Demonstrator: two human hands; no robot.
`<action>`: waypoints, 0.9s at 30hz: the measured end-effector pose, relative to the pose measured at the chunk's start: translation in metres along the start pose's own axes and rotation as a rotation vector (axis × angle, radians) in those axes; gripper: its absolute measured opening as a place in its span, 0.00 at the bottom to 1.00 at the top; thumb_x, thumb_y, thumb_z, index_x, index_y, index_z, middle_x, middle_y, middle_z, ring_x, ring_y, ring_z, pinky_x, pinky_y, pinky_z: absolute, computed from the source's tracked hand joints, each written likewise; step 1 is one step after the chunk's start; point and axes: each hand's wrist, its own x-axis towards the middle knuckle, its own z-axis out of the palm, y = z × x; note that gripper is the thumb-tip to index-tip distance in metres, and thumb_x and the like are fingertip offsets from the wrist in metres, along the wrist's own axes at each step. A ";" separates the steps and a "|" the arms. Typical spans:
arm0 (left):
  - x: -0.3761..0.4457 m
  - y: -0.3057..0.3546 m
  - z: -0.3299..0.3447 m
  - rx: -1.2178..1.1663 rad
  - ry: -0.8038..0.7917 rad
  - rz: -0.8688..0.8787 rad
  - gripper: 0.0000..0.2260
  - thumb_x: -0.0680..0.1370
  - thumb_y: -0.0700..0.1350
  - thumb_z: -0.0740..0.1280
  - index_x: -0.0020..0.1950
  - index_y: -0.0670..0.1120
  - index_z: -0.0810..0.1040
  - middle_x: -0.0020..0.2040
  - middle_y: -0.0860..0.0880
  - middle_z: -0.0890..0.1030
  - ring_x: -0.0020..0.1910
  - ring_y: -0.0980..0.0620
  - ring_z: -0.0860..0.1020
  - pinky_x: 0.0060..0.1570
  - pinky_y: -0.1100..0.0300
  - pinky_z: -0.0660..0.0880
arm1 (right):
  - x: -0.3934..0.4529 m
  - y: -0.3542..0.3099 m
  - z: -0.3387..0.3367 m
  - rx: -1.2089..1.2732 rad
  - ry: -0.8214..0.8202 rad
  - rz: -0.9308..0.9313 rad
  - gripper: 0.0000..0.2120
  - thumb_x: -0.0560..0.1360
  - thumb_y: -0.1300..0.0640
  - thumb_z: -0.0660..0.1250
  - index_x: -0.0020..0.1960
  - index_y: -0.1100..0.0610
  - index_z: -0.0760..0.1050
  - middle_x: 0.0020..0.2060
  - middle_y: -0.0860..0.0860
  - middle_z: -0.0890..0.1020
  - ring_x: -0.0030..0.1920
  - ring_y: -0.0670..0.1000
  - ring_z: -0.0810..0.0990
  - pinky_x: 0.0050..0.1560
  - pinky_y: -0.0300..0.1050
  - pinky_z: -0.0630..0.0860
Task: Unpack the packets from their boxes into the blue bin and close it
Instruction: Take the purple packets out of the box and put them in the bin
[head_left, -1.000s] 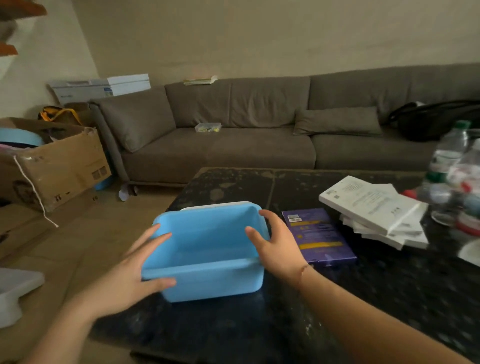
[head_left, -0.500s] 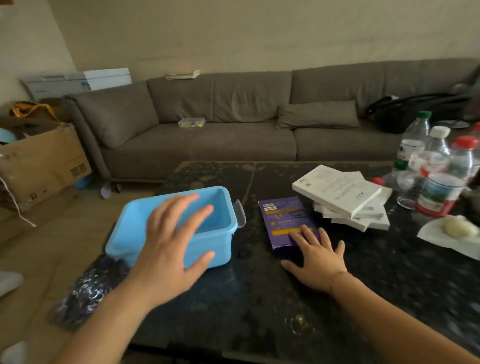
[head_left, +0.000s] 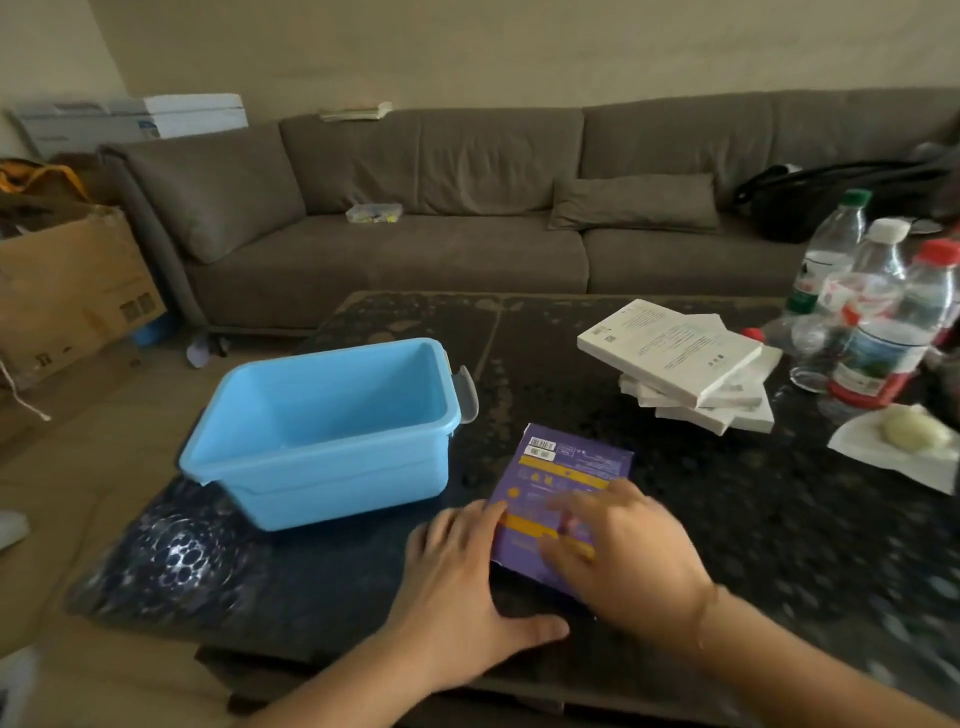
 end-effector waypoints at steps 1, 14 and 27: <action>-0.001 0.006 0.001 0.001 -0.005 -0.019 0.56 0.59 0.81 0.60 0.78 0.57 0.43 0.79 0.57 0.50 0.77 0.53 0.51 0.76 0.46 0.50 | 0.022 0.013 -0.003 0.027 -0.044 0.057 0.24 0.73 0.36 0.62 0.67 0.43 0.72 0.61 0.42 0.79 0.64 0.52 0.72 0.61 0.50 0.72; -0.007 0.004 -0.006 -0.129 -0.007 0.413 0.55 0.63 0.68 0.75 0.76 0.61 0.38 0.78 0.61 0.41 0.78 0.56 0.50 0.77 0.57 0.51 | 0.029 0.077 -0.014 0.562 -0.299 0.592 0.26 0.70 0.38 0.70 0.54 0.60 0.80 0.45 0.55 0.85 0.44 0.54 0.83 0.47 0.47 0.80; 0.013 0.073 -0.044 -1.767 0.315 0.079 0.33 0.64 0.54 0.81 0.67 0.52 0.75 0.64 0.43 0.81 0.62 0.45 0.80 0.57 0.50 0.79 | -0.040 -0.007 -0.019 1.943 0.070 0.605 0.20 0.69 0.59 0.74 0.57 0.66 0.78 0.47 0.63 0.85 0.45 0.61 0.86 0.38 0.53 0.83</action>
